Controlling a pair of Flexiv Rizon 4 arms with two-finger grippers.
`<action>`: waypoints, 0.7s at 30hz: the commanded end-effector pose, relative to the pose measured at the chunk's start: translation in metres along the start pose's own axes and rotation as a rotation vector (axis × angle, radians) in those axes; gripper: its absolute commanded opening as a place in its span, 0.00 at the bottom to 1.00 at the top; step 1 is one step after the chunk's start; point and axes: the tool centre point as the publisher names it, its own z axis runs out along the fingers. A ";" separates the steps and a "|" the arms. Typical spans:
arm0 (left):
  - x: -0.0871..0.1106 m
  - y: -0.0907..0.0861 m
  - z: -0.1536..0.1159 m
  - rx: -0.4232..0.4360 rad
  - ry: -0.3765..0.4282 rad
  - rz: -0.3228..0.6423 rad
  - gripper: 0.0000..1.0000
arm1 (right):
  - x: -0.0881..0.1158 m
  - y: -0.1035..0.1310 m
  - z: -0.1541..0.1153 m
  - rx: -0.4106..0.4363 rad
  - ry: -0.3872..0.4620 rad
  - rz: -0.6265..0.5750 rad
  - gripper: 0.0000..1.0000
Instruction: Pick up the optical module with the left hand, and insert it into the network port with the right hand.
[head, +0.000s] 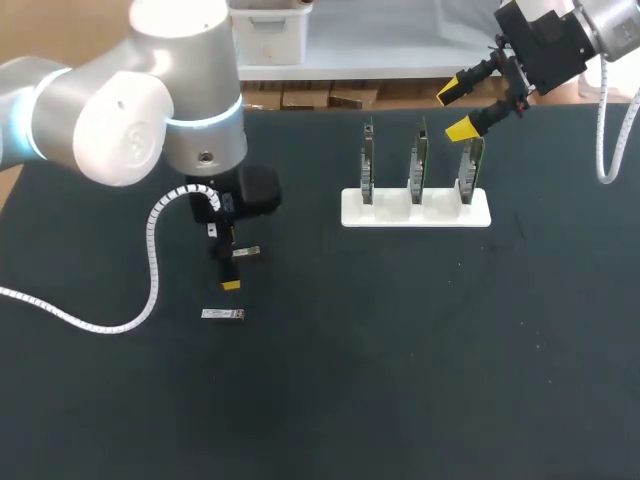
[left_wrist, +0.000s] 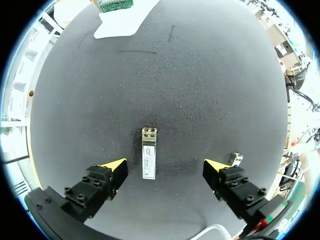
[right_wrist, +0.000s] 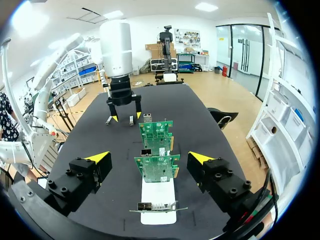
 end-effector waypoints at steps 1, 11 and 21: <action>-0.002 0.003 0.000 0.006 0.008 0.005 1.00 | 0.000 0.001 0.000 0.003 -0.002 -0.001 1.00; -0.001 0.005 0.001 0.006 0.014 0.000 1.00 | 0.000 0.001 0.000 0.003 -0.002 -0.001 1.00; -0.002 0.002 0.005 0.012 0.014 -0.005 1.00 | 0.000 0.001 0.000 0.003 -0.002 -0.001 1.00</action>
